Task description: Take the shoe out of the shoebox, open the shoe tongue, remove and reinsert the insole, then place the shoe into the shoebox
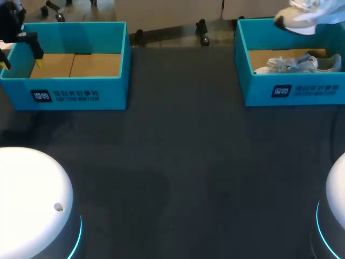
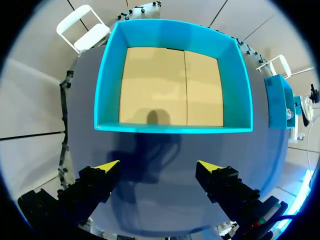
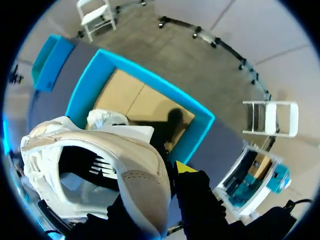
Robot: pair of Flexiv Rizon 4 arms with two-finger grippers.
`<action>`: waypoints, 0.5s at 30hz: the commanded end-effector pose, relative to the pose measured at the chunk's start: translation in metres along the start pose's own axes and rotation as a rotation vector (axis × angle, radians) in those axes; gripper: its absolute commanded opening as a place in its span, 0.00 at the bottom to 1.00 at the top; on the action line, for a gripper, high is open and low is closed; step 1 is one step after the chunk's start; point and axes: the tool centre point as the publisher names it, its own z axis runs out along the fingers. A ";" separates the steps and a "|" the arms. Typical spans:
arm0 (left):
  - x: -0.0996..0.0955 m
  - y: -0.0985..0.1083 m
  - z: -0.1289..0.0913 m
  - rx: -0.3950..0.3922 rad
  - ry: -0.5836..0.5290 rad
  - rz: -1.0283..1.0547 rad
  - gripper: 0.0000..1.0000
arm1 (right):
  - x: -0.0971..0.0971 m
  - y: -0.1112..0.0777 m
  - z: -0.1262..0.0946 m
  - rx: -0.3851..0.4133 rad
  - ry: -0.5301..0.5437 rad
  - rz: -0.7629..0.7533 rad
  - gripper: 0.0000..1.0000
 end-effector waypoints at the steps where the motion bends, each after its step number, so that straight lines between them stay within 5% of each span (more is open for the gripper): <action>1: 0.000 0.002 -0.001 0.003 -0.001 -0.001 1.00 | 0.002 -0.001 -0.002 0.003 0.001 0.148 0.00; 15: 0.000 0.002 -0.001 0.003 -0.001 -0.001 1.00 | 0.010 -0.023 0.013 -0.001 -0.049 0.322 0.00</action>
